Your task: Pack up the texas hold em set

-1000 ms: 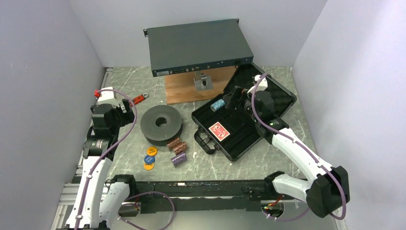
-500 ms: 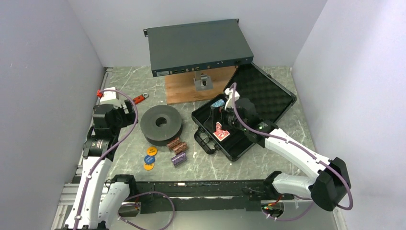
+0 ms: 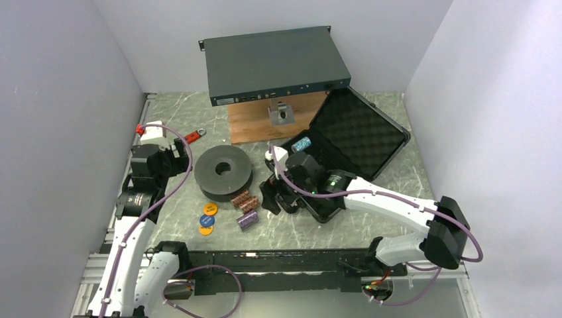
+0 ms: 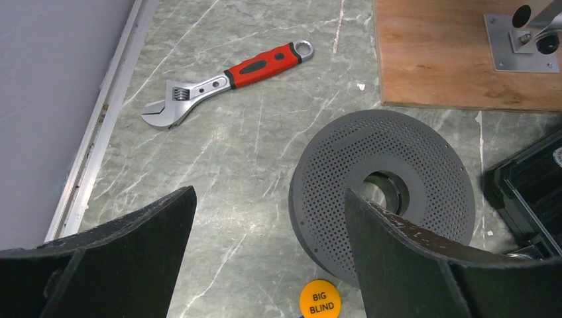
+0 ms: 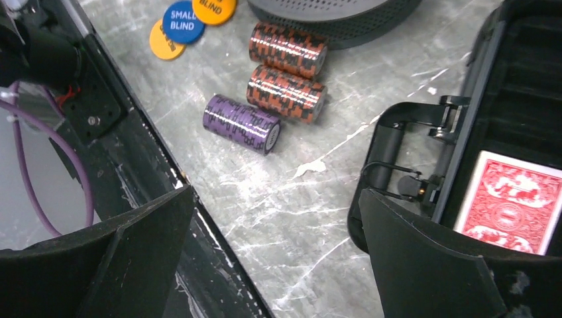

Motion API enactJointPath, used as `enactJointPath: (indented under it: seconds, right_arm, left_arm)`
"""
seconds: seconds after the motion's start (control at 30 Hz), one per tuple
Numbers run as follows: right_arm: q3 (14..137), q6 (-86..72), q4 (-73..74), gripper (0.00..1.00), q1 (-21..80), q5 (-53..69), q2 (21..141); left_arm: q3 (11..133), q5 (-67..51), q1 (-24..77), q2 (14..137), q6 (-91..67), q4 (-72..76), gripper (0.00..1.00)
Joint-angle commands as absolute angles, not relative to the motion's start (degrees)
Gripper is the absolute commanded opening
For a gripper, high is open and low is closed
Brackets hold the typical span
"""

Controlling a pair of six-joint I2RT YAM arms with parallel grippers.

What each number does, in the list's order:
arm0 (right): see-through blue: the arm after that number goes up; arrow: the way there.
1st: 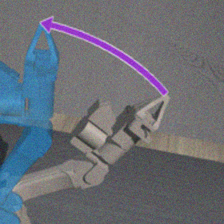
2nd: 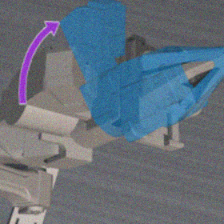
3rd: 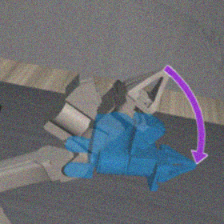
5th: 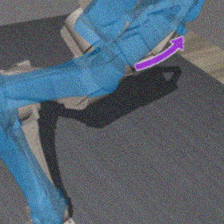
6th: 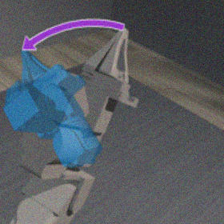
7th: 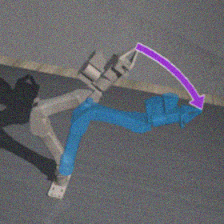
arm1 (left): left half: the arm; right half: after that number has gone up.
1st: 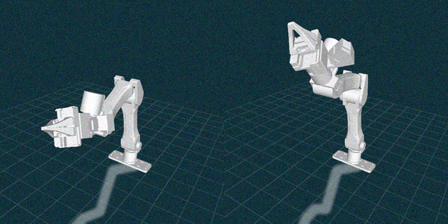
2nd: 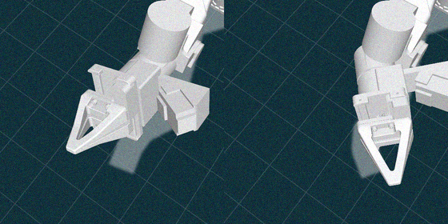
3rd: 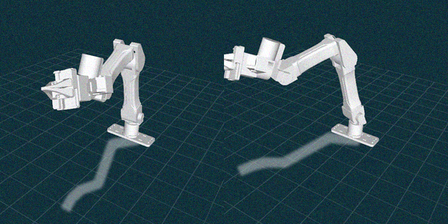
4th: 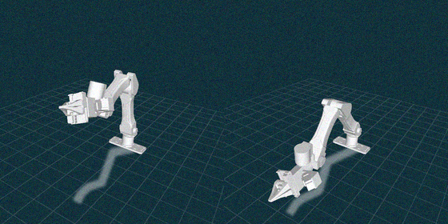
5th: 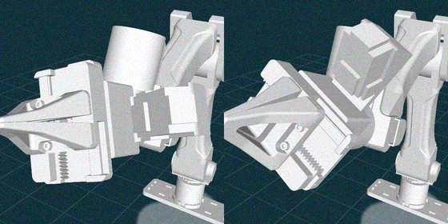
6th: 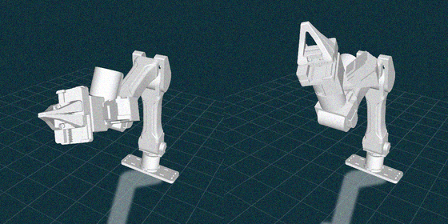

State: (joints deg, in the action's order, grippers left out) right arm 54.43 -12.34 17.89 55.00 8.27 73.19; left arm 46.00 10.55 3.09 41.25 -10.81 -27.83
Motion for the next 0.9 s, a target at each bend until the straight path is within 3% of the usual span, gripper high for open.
enactJointPath:
  seconds: [0.0,0.5,0.67,0.87]
  right_arm:
    - [59.5,-12.6,21.1,1.0,58.7,2.7,76.7]
    - [61.4,-32.8,20.4,1.0,65.5,-10.7,84.9]
    - [63.5,-33.9,20.5,1.0,67.5,-14.0,88.8]
    - [68.2,-34.3,23.8,0.99,70.2,-15.7,94.4]
  left_arm:
    - [48.5,10.2,3.3,41.8,-11.1,-27.7,0.88]
    - [48.8,11.6,3.3,41.8,-11.4,-28.5,0.89]
    - [49.0,13.9,3.4,41.4,-12.0,-29.2,0.99]
    - [49.5,13.9,3.4,41.4,-12.1,-29.5,1.0]
